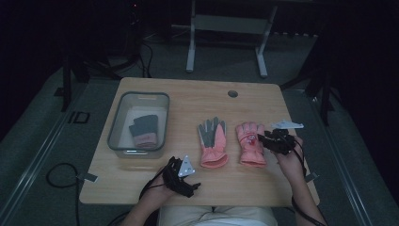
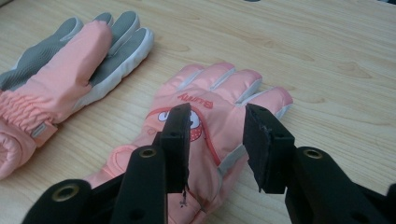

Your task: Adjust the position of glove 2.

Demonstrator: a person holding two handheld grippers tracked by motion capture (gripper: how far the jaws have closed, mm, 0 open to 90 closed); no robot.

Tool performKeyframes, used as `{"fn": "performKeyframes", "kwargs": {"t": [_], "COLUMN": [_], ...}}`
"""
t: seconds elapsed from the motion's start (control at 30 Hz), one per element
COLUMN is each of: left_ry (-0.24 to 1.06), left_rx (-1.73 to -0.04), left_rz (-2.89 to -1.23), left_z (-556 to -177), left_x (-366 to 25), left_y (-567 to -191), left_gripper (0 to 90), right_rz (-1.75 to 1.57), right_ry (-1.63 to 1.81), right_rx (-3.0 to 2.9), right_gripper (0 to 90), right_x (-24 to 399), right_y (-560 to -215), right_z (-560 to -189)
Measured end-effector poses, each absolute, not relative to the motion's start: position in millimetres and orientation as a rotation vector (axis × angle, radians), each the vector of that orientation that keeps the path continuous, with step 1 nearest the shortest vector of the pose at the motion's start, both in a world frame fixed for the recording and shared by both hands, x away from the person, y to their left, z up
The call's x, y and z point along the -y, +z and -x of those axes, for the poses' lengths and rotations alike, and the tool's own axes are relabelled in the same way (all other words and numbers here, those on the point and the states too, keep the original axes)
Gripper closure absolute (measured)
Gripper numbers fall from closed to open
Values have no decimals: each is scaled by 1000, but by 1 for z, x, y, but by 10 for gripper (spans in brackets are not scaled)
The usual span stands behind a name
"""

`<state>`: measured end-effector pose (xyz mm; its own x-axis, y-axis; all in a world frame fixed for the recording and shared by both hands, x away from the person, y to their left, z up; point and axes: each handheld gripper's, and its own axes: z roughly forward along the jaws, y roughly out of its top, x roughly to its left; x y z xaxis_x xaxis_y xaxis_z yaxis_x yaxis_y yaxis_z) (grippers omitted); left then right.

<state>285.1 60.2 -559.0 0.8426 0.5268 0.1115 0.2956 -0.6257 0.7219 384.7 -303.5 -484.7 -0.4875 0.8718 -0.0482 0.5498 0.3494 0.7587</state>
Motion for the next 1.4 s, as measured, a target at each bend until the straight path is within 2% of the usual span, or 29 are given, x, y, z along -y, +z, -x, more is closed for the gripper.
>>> {"fn": "performKeyframes", "kwargs": {"t": [0.33,0.5,0.6,0.7,0.9,1.17,1.4], "left_ry": [403,413,418,412,412,404,402], "left_rx": [-598,-589,-576,-581,-584,-591,-591], "left_rz": [-2284,-2296,-2313,-2301,-2300,-2290,-2291], "left_z": [-285,-284,-283,-284,-284,-285,-285], "left_x": [-60,-59,-58,-58,-59,-59,-60], "left_y": [-559,-560,-561,-560,-560,-560,-560], "left_gripper": [79,79,78,79,78,78,79], "right_rz": [-1248,-1231,-1270,-1317,-1357,-1411,-1376], "right_ry": [942,880,872,878,876,915,974], "right_rx": [-2220,-2224,-2218,-2207,-2150,-2092,-2044], "right_gripper": [591,659,771,829,859,877,879], "right_x": [290,283,282,282,277,274,263], "right_y": [-515,-527,-533,-533,-533,-518,-482], "right_z": [-388,-388,-389,-391,-387,-385,-378]}}
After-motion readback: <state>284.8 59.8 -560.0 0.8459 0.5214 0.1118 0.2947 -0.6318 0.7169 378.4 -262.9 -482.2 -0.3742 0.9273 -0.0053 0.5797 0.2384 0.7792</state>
